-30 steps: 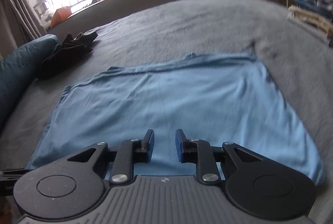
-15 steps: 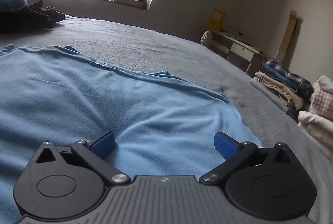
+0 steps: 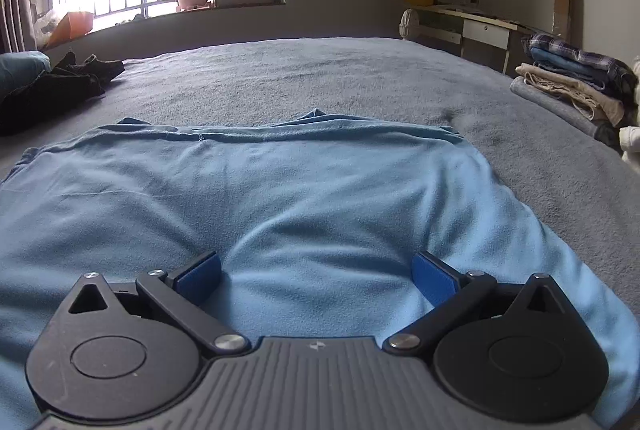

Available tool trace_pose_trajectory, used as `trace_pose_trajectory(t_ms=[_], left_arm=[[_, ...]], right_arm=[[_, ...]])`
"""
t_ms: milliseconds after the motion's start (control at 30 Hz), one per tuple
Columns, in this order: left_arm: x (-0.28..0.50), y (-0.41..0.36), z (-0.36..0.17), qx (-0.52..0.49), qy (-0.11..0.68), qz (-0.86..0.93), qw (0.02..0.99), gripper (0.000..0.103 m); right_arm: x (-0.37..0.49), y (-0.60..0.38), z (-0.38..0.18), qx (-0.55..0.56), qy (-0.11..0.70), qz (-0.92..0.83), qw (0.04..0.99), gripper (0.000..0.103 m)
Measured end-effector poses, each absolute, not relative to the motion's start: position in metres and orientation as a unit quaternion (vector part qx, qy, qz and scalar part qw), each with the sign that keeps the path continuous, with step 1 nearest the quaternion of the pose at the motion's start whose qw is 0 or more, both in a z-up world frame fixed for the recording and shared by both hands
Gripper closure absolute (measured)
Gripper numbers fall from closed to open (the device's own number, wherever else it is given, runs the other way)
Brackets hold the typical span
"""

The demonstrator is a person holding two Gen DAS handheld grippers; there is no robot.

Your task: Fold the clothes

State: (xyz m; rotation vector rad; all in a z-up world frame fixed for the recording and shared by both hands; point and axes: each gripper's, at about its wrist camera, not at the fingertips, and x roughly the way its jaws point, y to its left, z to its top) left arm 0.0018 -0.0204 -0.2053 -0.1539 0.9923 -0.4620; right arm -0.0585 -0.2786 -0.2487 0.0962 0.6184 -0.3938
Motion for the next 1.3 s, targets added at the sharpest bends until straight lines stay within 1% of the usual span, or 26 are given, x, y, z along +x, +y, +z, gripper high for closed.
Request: trace_pose_trajectory(t_ms=[633, 1300], left_arm=[[0.0024, -0.0255, -0.2076, -0.068, 0.470, -0.221, 0.852, 0.058], [0.0026, -0.0233, -0.2064, -0.071, 0.469, -0.222, 0.852, 0.056]], right_arm=[[-0.0593, -0.2810, -0.2488, 0.054, 0.301, -0.190, 0.933, 0.000], [-0.0595, -0.2804, -0.2484, 0.054, 0.301, -0.189, 0.933, 0.000]])
